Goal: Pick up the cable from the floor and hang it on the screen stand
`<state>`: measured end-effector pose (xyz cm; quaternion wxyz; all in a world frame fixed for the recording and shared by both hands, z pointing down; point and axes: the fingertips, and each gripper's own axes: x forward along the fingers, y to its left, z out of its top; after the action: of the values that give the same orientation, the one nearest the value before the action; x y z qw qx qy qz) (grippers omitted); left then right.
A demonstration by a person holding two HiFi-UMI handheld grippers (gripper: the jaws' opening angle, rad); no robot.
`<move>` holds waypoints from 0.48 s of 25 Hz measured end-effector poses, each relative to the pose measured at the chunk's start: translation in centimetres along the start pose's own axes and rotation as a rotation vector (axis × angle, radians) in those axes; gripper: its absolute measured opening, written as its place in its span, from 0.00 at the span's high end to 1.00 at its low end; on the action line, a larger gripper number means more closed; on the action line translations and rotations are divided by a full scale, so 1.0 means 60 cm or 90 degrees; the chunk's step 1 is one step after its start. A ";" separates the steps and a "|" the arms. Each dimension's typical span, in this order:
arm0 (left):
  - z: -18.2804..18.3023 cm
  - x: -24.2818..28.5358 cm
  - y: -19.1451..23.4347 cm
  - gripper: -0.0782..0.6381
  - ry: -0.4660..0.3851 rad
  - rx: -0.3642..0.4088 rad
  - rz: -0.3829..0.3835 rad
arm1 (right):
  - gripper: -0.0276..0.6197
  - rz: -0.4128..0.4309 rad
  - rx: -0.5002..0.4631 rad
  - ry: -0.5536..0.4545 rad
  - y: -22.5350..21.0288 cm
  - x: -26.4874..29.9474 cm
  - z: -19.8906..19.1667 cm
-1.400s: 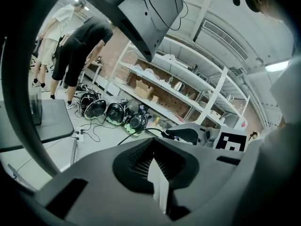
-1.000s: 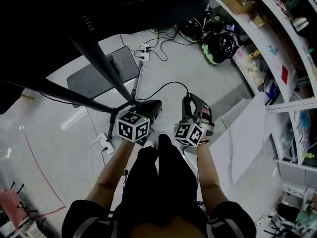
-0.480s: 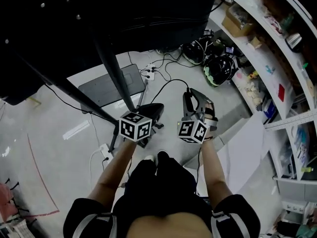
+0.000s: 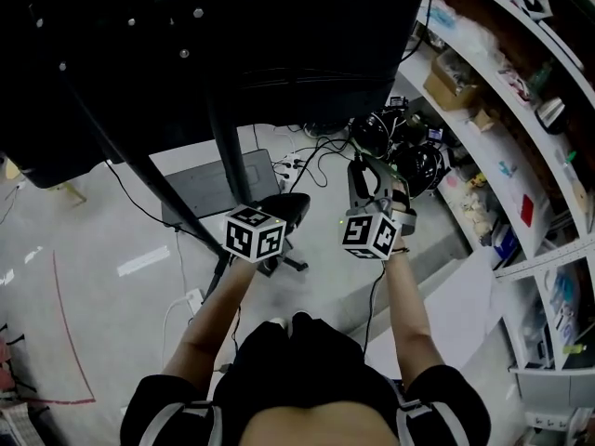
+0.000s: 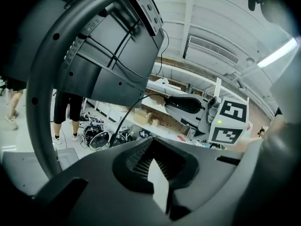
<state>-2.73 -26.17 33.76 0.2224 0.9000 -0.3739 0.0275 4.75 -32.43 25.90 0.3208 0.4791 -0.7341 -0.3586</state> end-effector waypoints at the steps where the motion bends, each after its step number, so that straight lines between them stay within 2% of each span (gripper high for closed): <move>1: 0.011 0.002 -0.001 0.88 -0.004 0.007 0.000 | 0.76 -0.005 -0.003 -0.006 -0.015 0.004 0.006; 12: 0.121 0.056 -0.019 0.88 -0.031 0.083 -0.028 | 0.76 -0.068 -0.018 -0.052 -0.180 0.049 0.060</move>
<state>-0.34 -30.74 27.54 0.1547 0.9210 -0.3567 0.0248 5.98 -37.44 15.33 0.2776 0.4980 -0.7148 -0.4050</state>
